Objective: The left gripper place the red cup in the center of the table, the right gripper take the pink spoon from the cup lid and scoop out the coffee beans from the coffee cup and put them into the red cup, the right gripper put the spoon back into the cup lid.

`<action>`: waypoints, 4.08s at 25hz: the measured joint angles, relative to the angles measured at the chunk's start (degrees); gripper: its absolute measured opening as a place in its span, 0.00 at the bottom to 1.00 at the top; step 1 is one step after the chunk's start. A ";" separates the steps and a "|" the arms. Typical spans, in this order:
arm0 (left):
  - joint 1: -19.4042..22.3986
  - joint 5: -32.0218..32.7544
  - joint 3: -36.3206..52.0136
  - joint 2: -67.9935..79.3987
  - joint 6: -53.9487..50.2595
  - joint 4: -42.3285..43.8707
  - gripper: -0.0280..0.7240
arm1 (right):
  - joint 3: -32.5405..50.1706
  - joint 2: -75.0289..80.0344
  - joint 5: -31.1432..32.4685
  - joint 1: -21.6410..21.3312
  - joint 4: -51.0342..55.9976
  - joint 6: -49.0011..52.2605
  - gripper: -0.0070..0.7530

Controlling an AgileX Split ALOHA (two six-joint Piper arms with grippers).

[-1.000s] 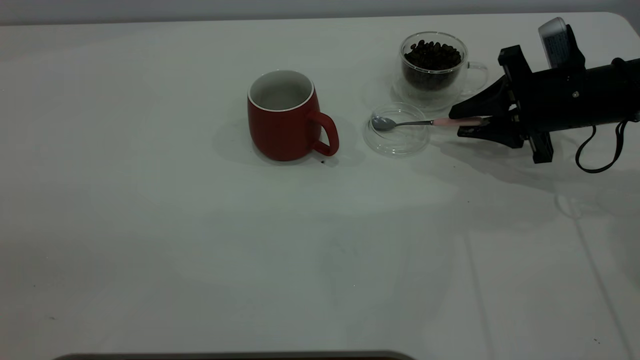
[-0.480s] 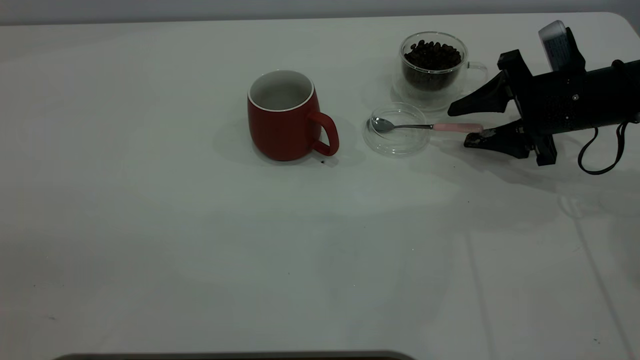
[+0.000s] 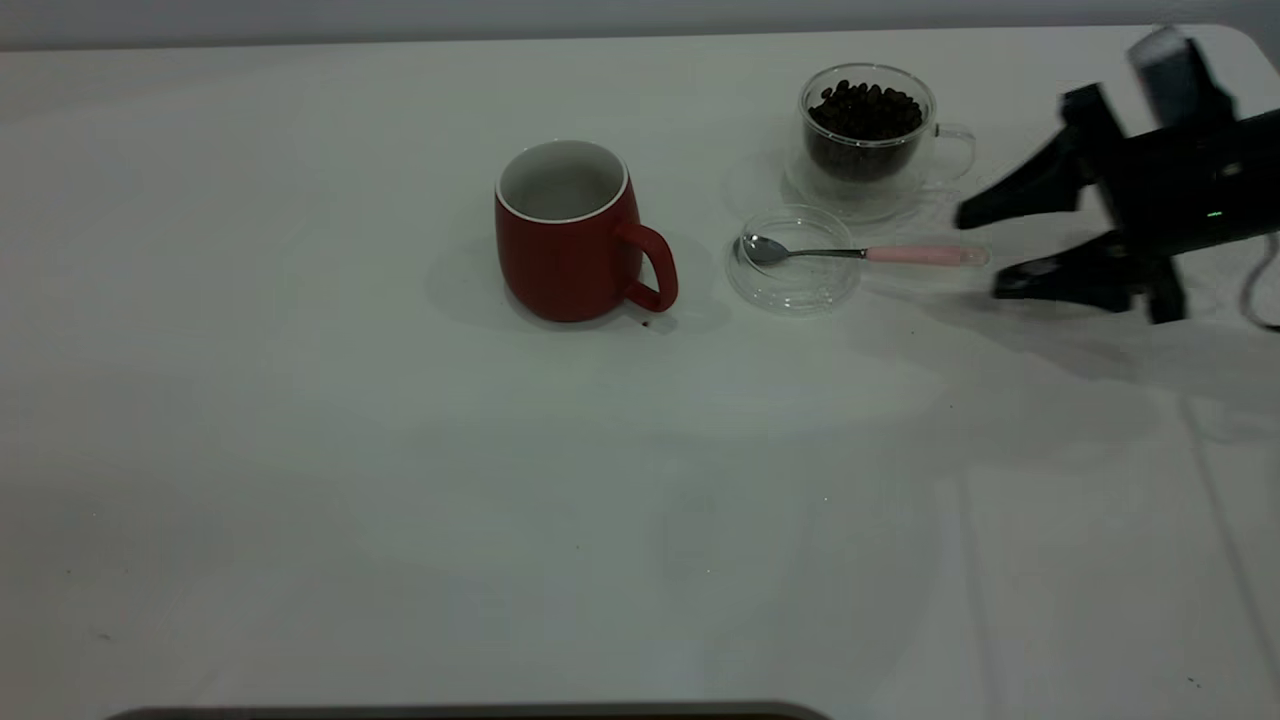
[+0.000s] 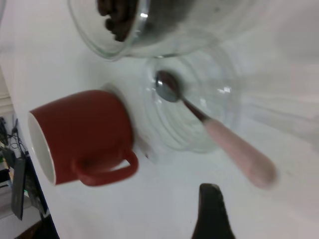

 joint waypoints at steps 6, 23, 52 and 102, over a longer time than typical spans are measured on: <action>0.00 0.00 0.00 0.00 0.00 0.00 0.82 | 0.00 -8.32 0.22 -4.09 -12.92 7.94 0.77; 0.00 0.00 0.00 0.00 0.00 0.00 0.82 | 0.34 -66.94 17.51 7.20 -74.56 48.48 0.75; 0.00 0.00 0.00 0.00 0.00 0.00 0.82 | 37.22 -127.15 14.23 7.55 -82.10 56.75 0.75; 0.00 0.00 0.00 0.00 0.00 0.00 0.82 | 37.59 -138.52 14.96 7.55 -86.57 60.40 0.75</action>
